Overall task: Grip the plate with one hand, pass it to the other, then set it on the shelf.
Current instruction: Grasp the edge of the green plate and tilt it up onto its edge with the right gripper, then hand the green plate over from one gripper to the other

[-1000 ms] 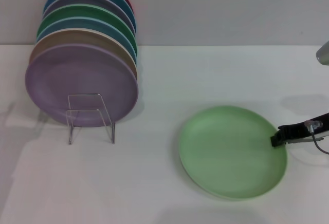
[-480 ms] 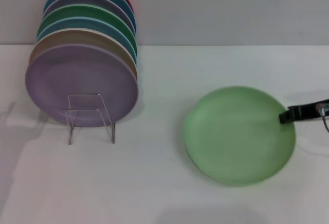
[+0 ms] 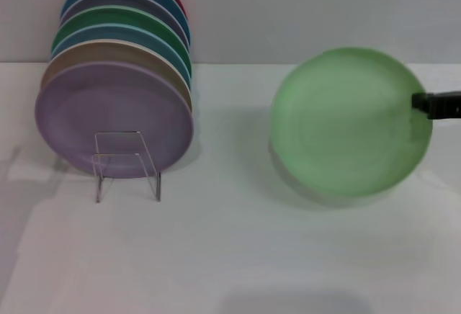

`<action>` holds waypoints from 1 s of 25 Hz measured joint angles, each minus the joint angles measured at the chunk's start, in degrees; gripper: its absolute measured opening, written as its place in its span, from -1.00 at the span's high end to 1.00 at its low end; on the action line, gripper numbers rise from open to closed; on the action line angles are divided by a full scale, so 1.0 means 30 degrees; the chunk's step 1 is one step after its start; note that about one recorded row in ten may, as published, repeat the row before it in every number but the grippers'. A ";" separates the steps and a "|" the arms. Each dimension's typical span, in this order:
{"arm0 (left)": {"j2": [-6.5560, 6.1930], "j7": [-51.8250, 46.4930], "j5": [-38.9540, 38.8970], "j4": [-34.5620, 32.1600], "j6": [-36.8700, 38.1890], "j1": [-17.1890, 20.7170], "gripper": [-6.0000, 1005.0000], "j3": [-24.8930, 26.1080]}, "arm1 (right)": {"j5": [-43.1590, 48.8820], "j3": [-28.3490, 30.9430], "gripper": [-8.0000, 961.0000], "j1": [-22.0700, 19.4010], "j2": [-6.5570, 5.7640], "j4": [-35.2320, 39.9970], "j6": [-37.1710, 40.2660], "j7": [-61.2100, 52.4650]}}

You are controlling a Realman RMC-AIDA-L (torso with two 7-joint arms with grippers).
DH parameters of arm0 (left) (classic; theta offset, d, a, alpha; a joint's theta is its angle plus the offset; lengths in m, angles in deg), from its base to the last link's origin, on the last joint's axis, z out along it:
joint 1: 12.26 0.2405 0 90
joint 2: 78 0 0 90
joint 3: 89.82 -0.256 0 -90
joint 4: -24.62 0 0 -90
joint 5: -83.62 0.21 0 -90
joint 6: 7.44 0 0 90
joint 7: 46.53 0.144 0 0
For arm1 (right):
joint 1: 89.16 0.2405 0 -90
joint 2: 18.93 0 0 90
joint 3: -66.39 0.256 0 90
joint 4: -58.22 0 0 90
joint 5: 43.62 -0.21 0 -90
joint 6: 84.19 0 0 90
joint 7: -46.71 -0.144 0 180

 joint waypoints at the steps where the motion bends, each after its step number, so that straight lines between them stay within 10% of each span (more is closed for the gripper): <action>1: 0.0000 0.0000 0.0000 0.0000 0.0000 0.0000 -0.62 0.0000 | 0.0000 0.0000 0.93 0.0000 0.0000 0.0000 0.0000 0.0000; 25: 0.0050 -0.0635 0.0021 0.0043 0.3292 0.0433 -0.62 -0.3261 | -1.0974 -1.1888 0.93 -0.3258 -0.0009 0.2810 2.1759 1.3705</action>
